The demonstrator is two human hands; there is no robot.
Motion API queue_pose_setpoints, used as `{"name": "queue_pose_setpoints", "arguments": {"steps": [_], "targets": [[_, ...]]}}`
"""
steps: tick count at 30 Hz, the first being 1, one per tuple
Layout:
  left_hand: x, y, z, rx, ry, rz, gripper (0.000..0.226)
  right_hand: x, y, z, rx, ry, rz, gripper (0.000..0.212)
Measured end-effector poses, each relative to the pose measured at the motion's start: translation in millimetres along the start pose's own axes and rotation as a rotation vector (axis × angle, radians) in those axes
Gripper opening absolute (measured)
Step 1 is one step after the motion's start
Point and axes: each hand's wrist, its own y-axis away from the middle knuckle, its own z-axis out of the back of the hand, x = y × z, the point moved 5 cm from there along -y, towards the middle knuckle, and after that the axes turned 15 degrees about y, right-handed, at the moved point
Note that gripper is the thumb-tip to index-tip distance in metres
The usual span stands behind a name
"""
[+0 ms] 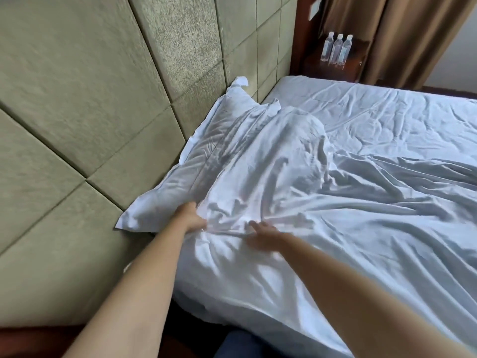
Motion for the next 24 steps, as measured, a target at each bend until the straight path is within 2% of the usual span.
{"name": "queue_pose_setpoints", "arguments": {"steps": [2, 6, 10, 14, 20, 24], "targets": [[17, -5, -10, -0.02, -0.008, 0.005, 0.036, 0, 8, -28, 0.096, -0.015, 0.034, 0.064], [9, -23, -14, -0.02, 0.0, -0.009, 0.019, -4, 0, 0, -0.044, -0.112, -0.063, 0.06], [-15, -51, -12, 0.03, 0.018, -0.069, 0.027, -6, -16, 56, -0.208, -0.164, -0.113, 0.054], [-36, -79, -11, 0.12, -0.125, -0.161, 0.024, -11, -36, 86, -0.206, -0.172, -0.156, 0.048], [-81, -143, 1, 0.312, -0.136, -0.169, 0.048, -8, -84, 130, -0.296, -0.193, -0.248, 0.044], [-114, -186, -2, 0.32, -0.135, -0.245, 0.035, -1, -117, 153, -0.361, -0.193, -0.239, 0.045]]}}
